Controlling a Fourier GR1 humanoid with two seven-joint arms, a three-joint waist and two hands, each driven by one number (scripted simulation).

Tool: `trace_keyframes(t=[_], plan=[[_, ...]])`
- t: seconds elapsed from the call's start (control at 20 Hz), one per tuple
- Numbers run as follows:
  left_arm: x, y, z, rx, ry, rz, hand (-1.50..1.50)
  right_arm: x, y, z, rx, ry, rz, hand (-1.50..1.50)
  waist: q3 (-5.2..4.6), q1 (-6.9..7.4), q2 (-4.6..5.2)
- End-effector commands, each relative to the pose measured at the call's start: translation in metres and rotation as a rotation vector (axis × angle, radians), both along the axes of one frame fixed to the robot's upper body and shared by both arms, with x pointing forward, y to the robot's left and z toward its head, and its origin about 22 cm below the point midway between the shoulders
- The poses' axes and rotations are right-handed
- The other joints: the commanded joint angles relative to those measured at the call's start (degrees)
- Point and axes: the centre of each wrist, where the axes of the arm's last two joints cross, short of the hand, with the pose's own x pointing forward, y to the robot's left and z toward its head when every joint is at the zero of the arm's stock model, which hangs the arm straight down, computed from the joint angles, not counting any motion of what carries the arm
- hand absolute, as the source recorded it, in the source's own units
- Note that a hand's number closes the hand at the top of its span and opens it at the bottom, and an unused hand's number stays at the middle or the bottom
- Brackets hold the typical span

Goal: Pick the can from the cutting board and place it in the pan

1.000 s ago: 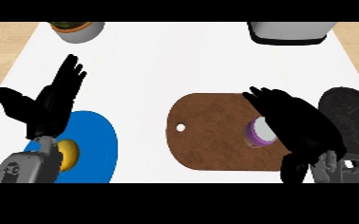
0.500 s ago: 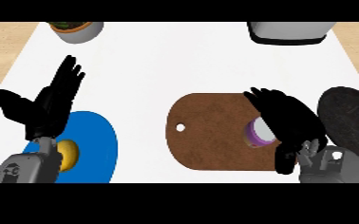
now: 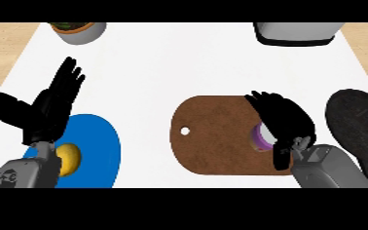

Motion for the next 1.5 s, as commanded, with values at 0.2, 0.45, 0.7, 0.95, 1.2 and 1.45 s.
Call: trace_keyframes(t=[0.2,0.45,0.7,0.95,1.2,1.45], plan=[[-0.011,-0.009,0.007,-0.002,0.008,0.010,0.00,0.019,0.007,-0.023,0.050,0.009,0.002,-1.50,0.00,0.11,-0.02],[0.010,-0.011,-0.001,0.017,-0.023,0.007,0.00,0.011,0.031,-0.058,0.041,0.056,0.003,-1.50,0.00,0.00,0.07],[0.000,0.009,0.011,-0.009,0.001,-0.005,0.00,0.012,-0.002,-0.052,0.091,0.001,0.111,1.50,0.01,0.01,-0.03],[0.002,0.003,-0.008,0.017,-0.015,0.009,0.00,0.011,-0.009,-0.052,0.121,-0.027,0.127,1.50,-0.01,-0.20,-0.02],[0.012,-0.014,-0.011,-0.011,0.007,-0.014,0.00,0.006,0.002,-0.038,0.165,-0.033,0.091,1.50,-0.02,-0.41,-0.04],[0.005,-0.011,-0.004,0.001,-0.009,-0.009,0.00,0.010,0.003,-0.032,0.183,-0.258,-0.006,1.50,0.00,-0.35,-0.06]])
